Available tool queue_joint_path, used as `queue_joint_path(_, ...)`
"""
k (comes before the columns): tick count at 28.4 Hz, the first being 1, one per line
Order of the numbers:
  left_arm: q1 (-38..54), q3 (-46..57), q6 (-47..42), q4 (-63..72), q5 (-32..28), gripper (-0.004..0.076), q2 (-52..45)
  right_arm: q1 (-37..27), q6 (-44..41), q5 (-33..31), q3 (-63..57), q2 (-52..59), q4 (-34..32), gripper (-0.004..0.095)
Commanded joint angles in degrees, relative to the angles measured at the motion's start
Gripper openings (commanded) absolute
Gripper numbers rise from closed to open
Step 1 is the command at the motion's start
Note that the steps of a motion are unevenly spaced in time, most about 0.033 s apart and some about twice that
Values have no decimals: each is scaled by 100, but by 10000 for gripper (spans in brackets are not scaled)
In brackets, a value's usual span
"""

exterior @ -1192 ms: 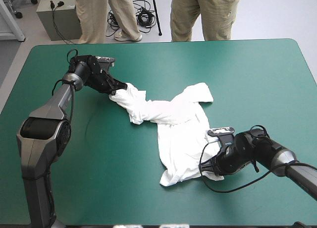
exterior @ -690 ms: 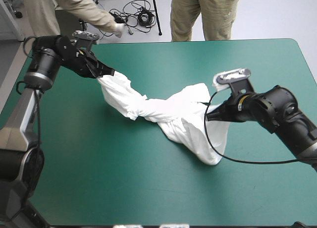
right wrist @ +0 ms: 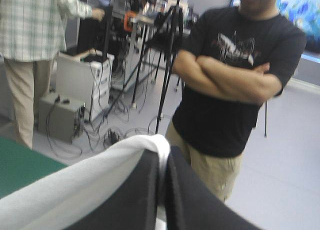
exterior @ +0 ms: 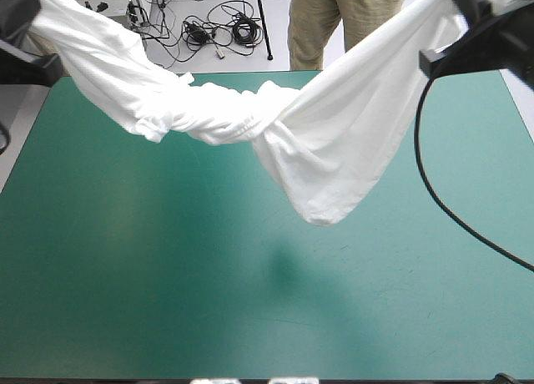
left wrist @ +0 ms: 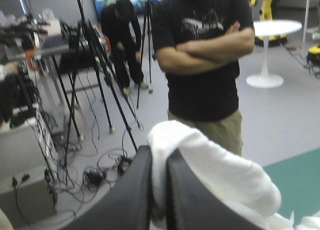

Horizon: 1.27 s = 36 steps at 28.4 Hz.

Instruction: Fold the cloth

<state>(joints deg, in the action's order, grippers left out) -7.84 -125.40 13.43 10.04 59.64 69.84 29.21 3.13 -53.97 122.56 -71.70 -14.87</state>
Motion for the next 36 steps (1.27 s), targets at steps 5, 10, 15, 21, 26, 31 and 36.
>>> queue_joint_path(5,-266,-140,-16,-269,-439,-9,-699,0,209,-178,564,265,400,-17)
queue_joint_path(10,-1463,739,-203,-2138,-105,-9,-1295,0,-6,-1523,459,384,385,-17)
queue_joint_path(15,-2251,1671,-1260,-3881,1010,-9,-1461,0,-524,-1756,-485,736,353,-17)
queue_joint_path(21,-2356,3502,-2076,-3961,734,-9,-1461,0,-1243,-1149,-2714,1127,353,-17)
queue_joint_path(26,-2202,5166,-2926,-4065,-511,-8,-1155,0,-1591,386,-4468,981,351,-17)
queue_joint_path(31,-1315,5579,-2462,-3004,-1181,-8,-87,0,-1879,1044,-4972,200,352,-17)
queue_joint_path(36,-520,5314,-1343,-1412,-1759,-8,1019,-81,-1902,1448,-4905,-747,367,-17)
